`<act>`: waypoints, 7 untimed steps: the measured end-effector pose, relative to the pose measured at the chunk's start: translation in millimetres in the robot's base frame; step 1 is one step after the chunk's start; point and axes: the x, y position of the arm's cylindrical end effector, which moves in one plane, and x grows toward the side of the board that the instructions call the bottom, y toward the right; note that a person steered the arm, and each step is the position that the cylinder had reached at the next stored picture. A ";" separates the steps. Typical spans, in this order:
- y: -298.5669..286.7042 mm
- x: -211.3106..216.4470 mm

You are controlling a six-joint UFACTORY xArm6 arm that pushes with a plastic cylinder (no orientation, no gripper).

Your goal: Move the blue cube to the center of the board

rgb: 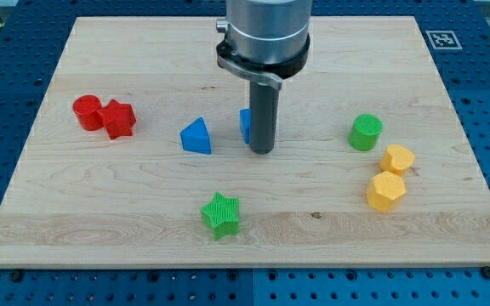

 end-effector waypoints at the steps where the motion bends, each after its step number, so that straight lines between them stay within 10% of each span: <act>1: 0.0 -19.3; 7: -27.6 -46.1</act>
